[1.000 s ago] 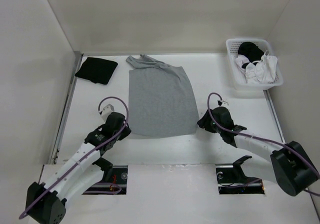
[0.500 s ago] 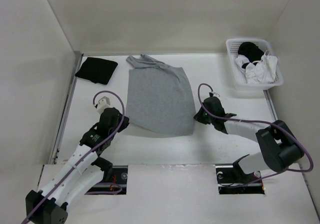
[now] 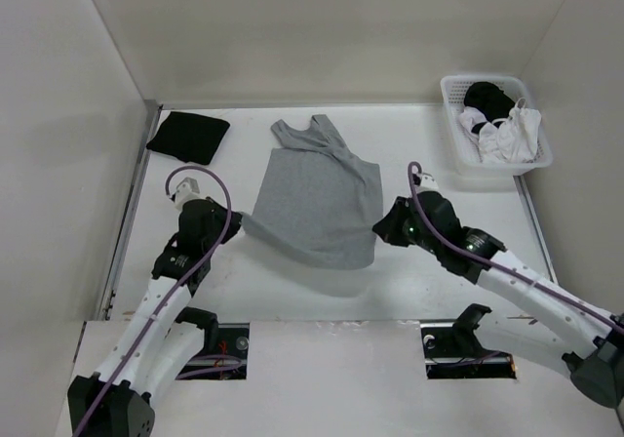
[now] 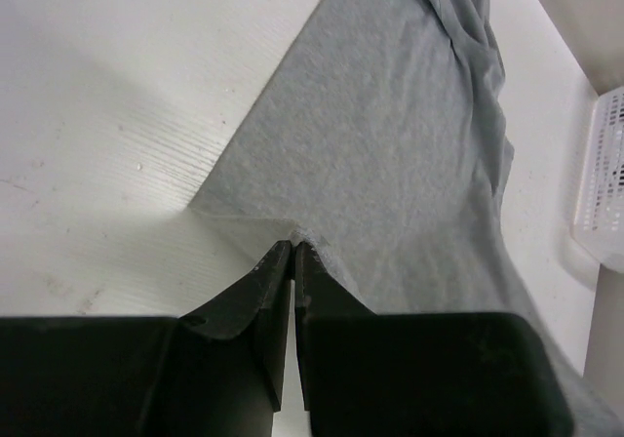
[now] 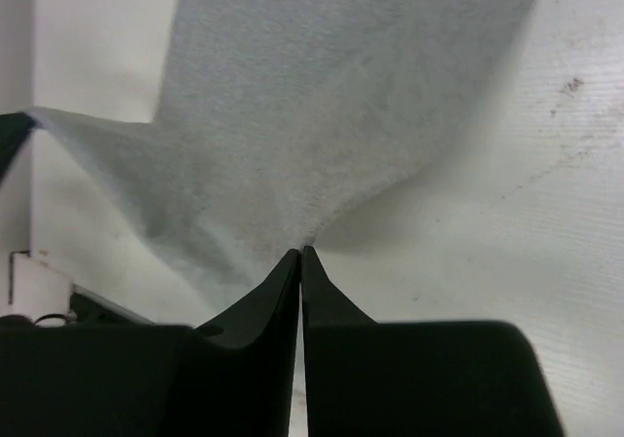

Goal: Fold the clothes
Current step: Flatten the tank top out

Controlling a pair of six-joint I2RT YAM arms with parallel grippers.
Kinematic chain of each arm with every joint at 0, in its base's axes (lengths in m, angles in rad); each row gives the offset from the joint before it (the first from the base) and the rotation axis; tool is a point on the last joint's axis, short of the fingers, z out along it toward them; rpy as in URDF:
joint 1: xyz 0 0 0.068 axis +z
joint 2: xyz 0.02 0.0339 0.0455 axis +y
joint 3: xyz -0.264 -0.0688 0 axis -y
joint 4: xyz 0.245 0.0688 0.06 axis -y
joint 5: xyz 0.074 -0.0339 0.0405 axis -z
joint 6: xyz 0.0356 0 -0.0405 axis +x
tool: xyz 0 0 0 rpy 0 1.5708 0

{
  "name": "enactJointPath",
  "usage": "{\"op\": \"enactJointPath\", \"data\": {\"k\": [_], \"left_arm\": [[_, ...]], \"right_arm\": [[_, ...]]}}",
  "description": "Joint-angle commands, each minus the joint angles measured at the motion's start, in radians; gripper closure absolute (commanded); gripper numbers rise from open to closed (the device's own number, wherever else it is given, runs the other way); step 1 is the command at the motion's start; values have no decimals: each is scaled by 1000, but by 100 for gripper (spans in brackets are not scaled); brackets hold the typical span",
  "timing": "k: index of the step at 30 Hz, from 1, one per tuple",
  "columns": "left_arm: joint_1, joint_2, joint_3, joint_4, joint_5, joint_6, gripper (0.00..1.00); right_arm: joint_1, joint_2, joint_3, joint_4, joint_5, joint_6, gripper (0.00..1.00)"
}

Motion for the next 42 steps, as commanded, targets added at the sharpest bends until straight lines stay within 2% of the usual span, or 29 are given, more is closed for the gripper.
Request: {"op": "enactJointPath", "data": {"k": [1,3,6,7,11,13,15,17,18,21,25,32,37,42], "left_arm": [[50,6,29,82,73,14,96],[67,3,26,96,73,8,96],[78,11,26,95,78,5,96],[75,12,23,90,76,5,96],[79,-8,-7,72,68,8,96],[87,-15,-21,70,67,10,96],[89,-15,-30,68,67,11,96],[86,-11,-38,73,68,8,96],[79,-6,-44,79,70,5,96],[61,3,-49,88,70,-1,96],[35,-12,-41,90,67,-1,96],[26,-48,-58,90,75,-4,96],[24,-55,-67,93,84,-2,96],[36,-69,-63,93,99,5,96]], "right_arm": [[-55,134,-8,6,8,-24,91],[-129,225,-12,107,-37,-39,84],[-203,354,-11,227,-92,-59,62],[-209,375,-12,242,-94,-62,60],[-174,321,-81,241,-59,-56,60],[-140,252,-132,212,-39,-41,66],[-83,190,-181,158,-31,0,76],[-11,159,-215,129,-31,40,78],[29,158,-224,124,-29,62,76],[99,194,-233,143,-3,111,61],[145,270,-201,166,29,129,55],[202,411,-118,103,87,143,58],[221,445,-100,86,98,169,61],[242,483,-75,14,148,195,70]]}}
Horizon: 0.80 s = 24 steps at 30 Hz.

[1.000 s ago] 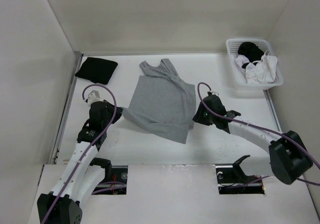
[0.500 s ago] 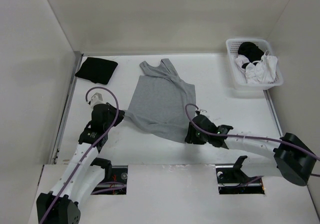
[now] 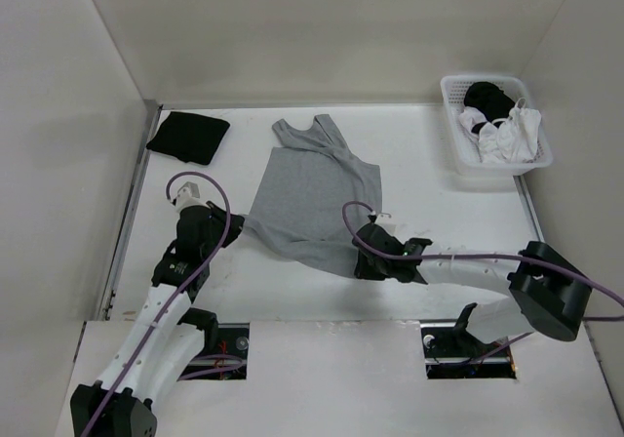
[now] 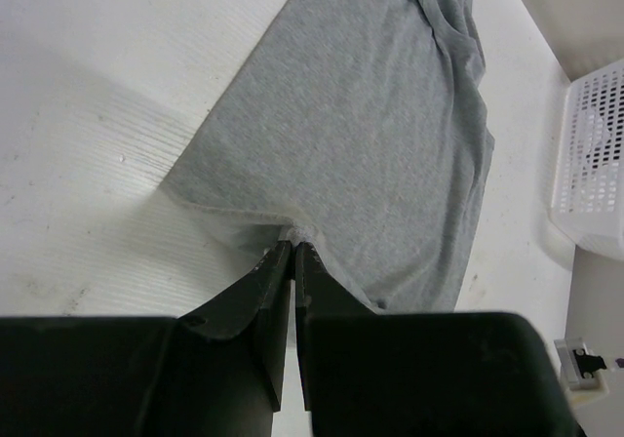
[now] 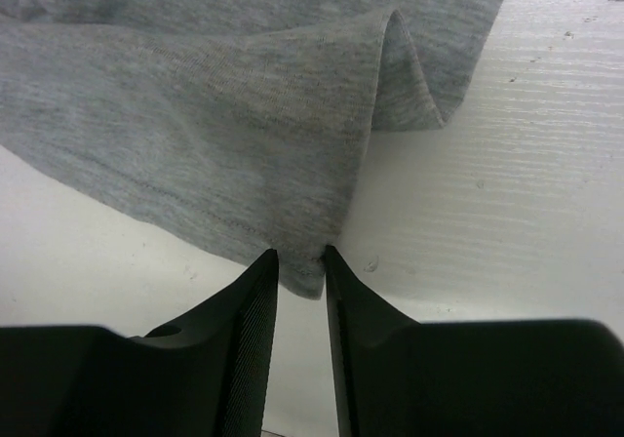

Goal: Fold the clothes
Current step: Flatten the tank top out

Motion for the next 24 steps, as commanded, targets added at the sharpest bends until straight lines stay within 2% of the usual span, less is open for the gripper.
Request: {"op": "enactJointPath", "data": {"k": [1,5,10,13,16,19,22,24], "left_arm": [[6,-27,-4,47,24,6,96],[4,-35,-6,47,24,1,96],[4,-30,-7,61,24,1,96],[6,-29,-4,63,24,-2,96],[7,-47,26,58,24,-11,97],[6,-84,101,52,13,-28,98],[0,-130,212,49,-23,-58,98],[-11,-147,293,58,-50,-71,98]], "right_arm": [[29,39,36,-94,68,37,71],[49,64,53,-121,86,54,72],[52,65,48,-113,102,73,92],[55,10,37,-104,146,79,98],[75,-118,48,-148,232,70,100],[99,-311,118,-266,335,22,100],[133,-503,270,-384,433,-60,100],[148,-576,397,-430,488,-137,100]]}}
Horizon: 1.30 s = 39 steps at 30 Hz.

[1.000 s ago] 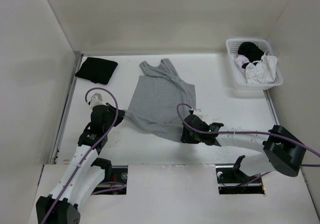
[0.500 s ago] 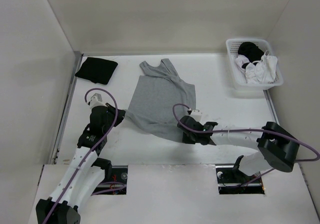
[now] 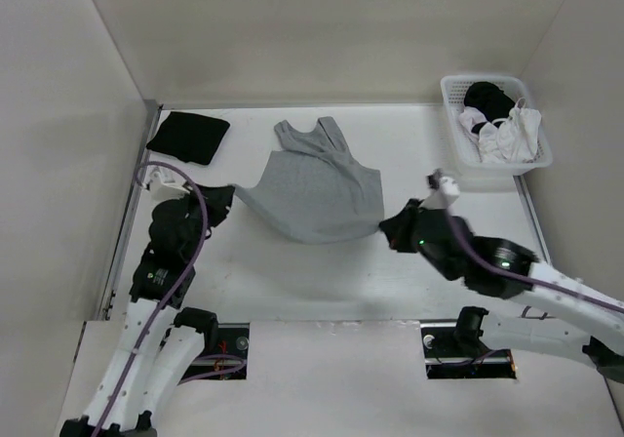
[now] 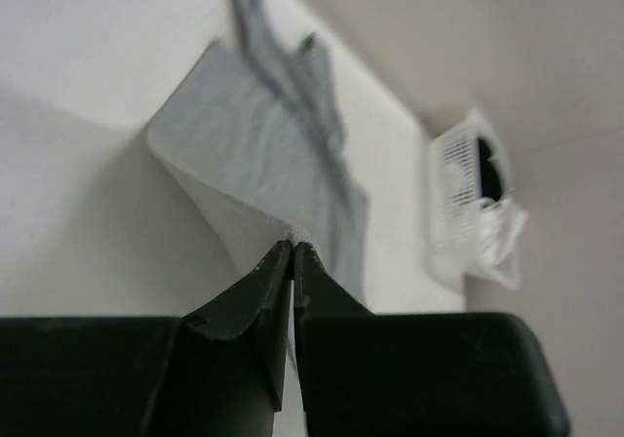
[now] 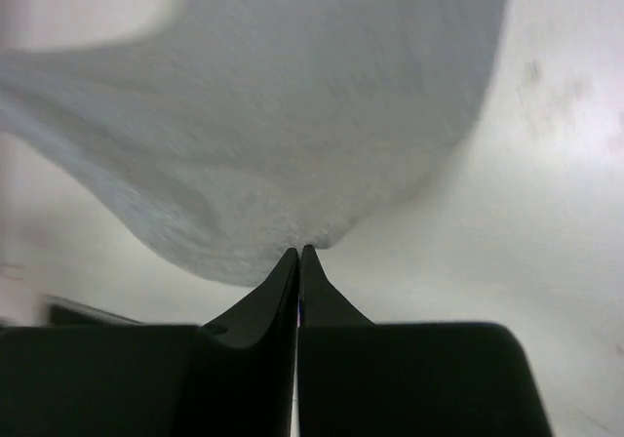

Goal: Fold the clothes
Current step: Flatten the tank top out

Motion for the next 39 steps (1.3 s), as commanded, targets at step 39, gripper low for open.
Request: {"op": "enactJointPath", "data": {"k": [39], "left_arm": [[170,873,1095,205,-29,40,98]], "right_arm": [[-726,961,1705,-32,-510,-580,99]]}}
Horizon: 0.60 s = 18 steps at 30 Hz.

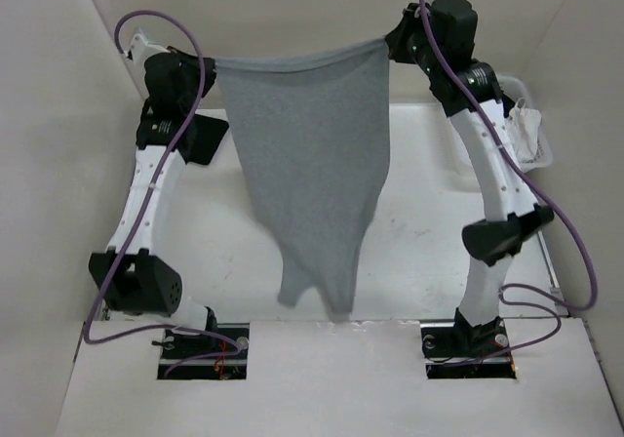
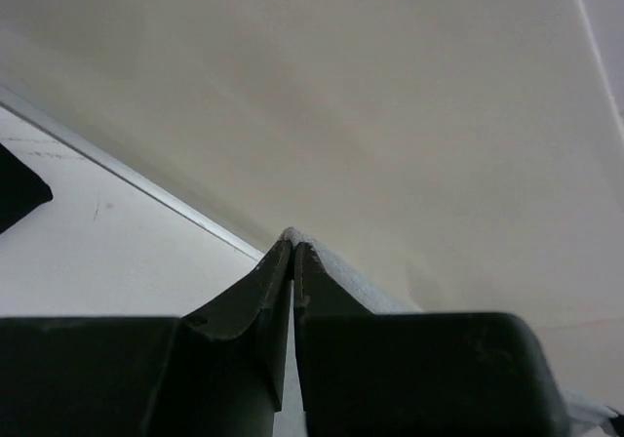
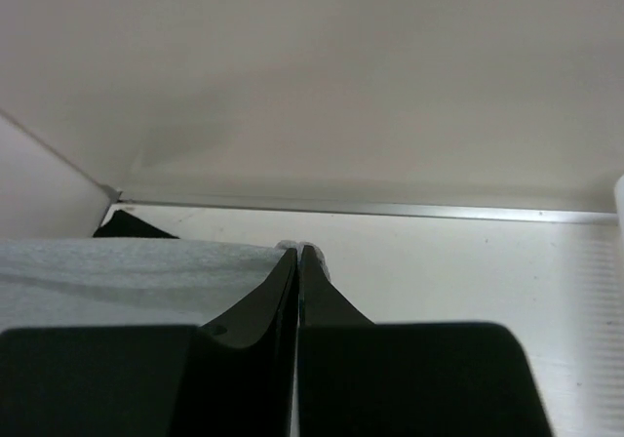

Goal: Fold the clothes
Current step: Flatten the tank top out

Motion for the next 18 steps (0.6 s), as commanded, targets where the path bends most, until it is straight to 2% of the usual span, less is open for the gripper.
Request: {"op": "enactJointPath", "data": {"k": [1,3,6,11,14,16,18], "left_arm": [[14,55,190,50,31,24,98],[15,77,245,41,37,30,98],[15,65,299,42,37,47,98],[12,-33,265,73,28,69,98],[6,-112,174,106,24,71,98],[-2,-171,91,123,11,71,98],[-14,-268,-55,146,-5,76,98]], "right_arm": [[-68,84,320,-90,-135,71,99],[-97,101,384,-87,-166,93,98],[-126,59,375,-66,-195,120,98],[-122,-41,302,-67,-209,120,98],[-117,-165,106,-25,-189,115,98],[-97,-286,-106,40,-175,123,99],[-63,-425,-357,125,-145,130,99]]}}
